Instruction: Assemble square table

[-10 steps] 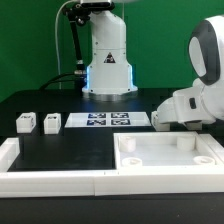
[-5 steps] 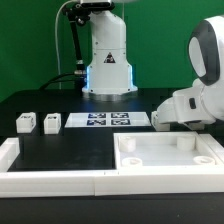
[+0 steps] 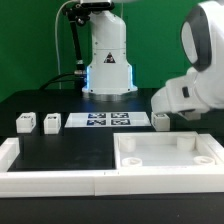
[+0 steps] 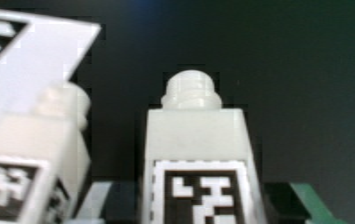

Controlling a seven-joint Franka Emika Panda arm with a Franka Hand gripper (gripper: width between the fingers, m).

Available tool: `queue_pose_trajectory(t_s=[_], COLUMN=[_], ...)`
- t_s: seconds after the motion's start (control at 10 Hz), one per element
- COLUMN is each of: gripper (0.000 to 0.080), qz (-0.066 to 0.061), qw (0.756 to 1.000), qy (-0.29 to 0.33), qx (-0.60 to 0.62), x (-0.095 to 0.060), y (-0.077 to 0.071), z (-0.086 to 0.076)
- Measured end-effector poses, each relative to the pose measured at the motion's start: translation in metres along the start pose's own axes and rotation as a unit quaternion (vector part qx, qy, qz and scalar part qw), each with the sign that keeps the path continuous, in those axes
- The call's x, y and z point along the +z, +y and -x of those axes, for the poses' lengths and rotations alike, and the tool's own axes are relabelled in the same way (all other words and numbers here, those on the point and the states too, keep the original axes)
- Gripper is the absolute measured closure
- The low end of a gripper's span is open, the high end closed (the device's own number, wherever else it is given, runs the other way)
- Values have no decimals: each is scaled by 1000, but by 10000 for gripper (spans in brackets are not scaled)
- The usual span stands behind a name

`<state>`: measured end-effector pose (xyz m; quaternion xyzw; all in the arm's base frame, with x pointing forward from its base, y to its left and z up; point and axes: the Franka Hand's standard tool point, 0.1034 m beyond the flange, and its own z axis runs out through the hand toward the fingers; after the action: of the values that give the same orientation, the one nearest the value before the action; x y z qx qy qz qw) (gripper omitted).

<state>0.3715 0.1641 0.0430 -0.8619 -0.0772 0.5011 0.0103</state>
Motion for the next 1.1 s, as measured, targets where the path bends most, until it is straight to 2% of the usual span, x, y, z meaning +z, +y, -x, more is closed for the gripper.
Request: queue_pose_trajectory(t_s=[0.1,0.3,0.4,0.6,0.7,1.1], gripper=[512,512,512,512,512,512], qz=[-10,-13,-12,-13,-14,-20], qw=[1000,1000,1000,996,990,969], qy=[1,16,21,85,138,244], qx=[-1,2,3,2,-7,-6], x=[-11,-30,-29,-36,-46,-107], y=[3,8,9,9,13,33], z=[11,29,32,19,9,29])
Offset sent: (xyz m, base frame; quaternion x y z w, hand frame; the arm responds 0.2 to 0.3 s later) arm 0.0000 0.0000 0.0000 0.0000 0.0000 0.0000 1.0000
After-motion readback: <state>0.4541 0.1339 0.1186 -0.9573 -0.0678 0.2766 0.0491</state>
